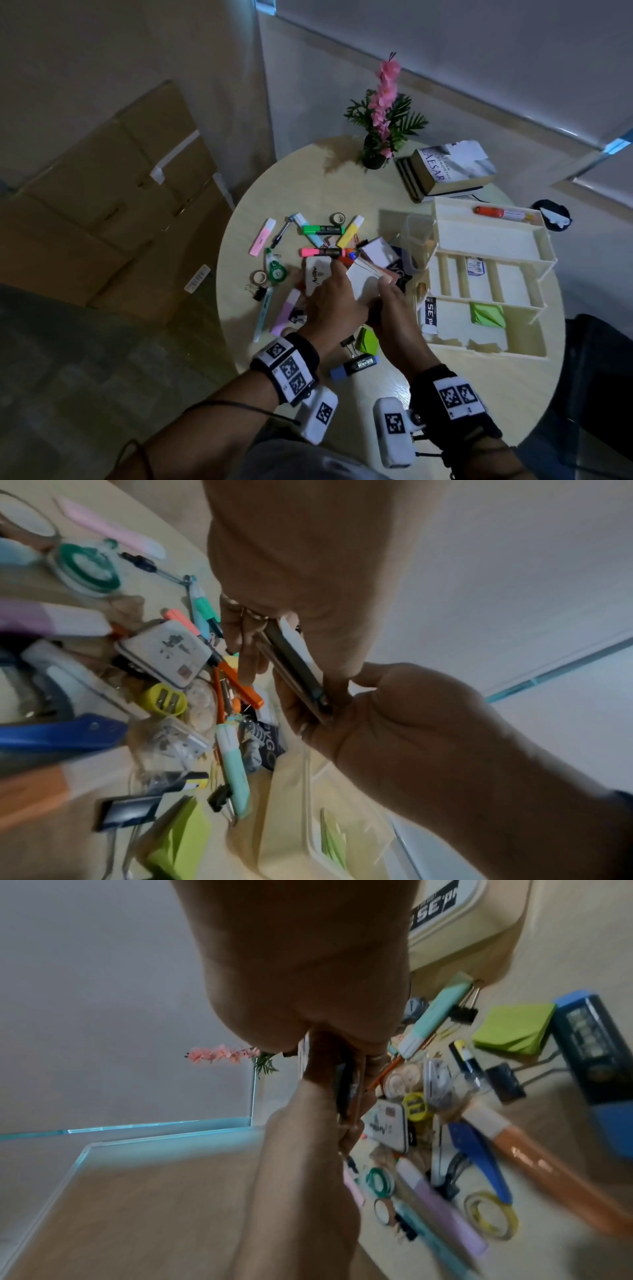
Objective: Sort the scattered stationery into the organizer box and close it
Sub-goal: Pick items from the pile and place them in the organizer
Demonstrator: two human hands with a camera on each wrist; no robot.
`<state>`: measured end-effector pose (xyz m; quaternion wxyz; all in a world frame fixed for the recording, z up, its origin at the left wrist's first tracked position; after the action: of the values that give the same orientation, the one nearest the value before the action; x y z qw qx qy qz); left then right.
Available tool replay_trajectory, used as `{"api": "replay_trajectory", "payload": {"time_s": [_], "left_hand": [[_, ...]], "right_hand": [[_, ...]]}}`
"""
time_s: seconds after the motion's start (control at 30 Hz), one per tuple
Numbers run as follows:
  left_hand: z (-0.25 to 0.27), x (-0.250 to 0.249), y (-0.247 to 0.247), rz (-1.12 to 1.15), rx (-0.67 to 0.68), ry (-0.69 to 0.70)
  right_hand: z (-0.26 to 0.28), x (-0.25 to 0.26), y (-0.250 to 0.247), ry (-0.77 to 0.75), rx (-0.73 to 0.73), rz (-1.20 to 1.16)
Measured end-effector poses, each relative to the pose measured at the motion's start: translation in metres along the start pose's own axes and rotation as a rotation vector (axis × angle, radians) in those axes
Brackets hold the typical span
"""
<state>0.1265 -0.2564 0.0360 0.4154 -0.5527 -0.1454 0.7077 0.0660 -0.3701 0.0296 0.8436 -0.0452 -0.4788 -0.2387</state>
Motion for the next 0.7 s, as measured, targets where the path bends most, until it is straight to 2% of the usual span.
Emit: {"api": "replay_trajectory", "payload": {"time_s": [0.07, 0.17, 0.2, 0.27, 0.33, 0.4, 0.47, 0.57, 0.7], "left_hand": [[-0.005, -0.008, 0.012, 0.012, 0.18, 0.094], [-0.007, -0.031, 0.023, -0.037, 0.571, 0.206], [-0.018, -0.035, 0.022, -0.083, 0.591, 0.199], [-0.054, -0.045, 0.014, -0.134, 0.443, 0.205], [-0.089, -0.048, 0.014, -0.206, 0.224, 0.197], [-0.111, -0.055, 0.025, -0.318, 0.098, 0.221], [-0.127, -0.061, 0.043, -0.422, 0.044, 0.253], [-0.144, -0.058, 0.071, -0.542, 0.033, 0.251], [-0.158, -0.054, 0.08, -0.577, -0.018, 0.213]], "right_hand": [[0.004, 0.007, -0.013, -0.043, 0.002, 0.035], [0.01, 0.01, -0.051, -0.051, -0.074, 0.103], [0.014, 0.011, -0.065, -0.054, -0.101, 0.113], [0.02, 0.01, -0.09, -0.052, -0.145, 0.109], [0.03, 0.01, -0.115, -0.053, -0.196, 0.093], [0.043, 0.007, -0.139, -0.048, -0.24, 0.083], [0.054, 0.004, -0.162, -0.04, -0.257, 0.078], [0.072, 0.003, -0.192, -0.015, -0.289, 0.095], [0.088, -0.005, -0.226, 0.042, -0.323, 0.069]]}}
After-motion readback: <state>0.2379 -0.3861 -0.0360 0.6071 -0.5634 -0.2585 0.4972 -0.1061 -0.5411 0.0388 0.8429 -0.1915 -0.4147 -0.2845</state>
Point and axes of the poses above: each hand's wrist, its own z-axis away from the middle knuckle, its own y-axis out of the palm, x = y × z, the point moved 9 cm from there along -z, towards the middle knuckle, and after that the axes turned 3 degrees about -z, right-handed, at the moved point
